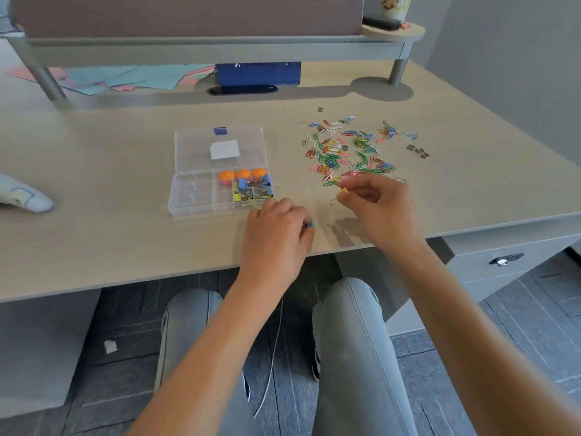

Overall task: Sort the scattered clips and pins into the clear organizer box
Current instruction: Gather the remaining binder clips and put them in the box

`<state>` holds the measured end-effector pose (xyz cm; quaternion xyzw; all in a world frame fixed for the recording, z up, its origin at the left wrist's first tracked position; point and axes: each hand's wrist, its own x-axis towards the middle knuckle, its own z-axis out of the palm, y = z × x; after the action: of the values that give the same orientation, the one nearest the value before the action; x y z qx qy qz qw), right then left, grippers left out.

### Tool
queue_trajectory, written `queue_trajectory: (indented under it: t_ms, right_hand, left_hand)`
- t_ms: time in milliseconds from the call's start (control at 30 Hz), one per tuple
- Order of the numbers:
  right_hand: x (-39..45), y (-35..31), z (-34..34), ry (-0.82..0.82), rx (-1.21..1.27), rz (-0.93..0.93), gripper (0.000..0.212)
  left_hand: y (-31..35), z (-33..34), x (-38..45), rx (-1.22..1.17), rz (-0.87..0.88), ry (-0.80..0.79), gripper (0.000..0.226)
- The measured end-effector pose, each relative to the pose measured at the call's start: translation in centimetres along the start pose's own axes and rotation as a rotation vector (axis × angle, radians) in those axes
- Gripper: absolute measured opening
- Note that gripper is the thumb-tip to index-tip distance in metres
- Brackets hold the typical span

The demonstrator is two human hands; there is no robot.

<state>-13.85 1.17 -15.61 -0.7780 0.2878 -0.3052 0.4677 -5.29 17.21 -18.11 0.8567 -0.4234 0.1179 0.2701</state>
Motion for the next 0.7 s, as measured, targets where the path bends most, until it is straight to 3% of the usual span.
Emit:
queue_trajectory:
  t_ms: [433,700]
  right_hand:
    - [1.6,-5.6,11.0,-0.196,-0.070,-0.126,0.011]
    - [2.5,-7.0,15.3,-0.238,-0.323,-0.147,0.010]
  left_hand:
    - [-6.7,-4.4,-3.4,0.049,-0.130,0.069,0.008]
    - [-8.8,-5.3,-3.6,0.042,-0.181,0.062,0.025]
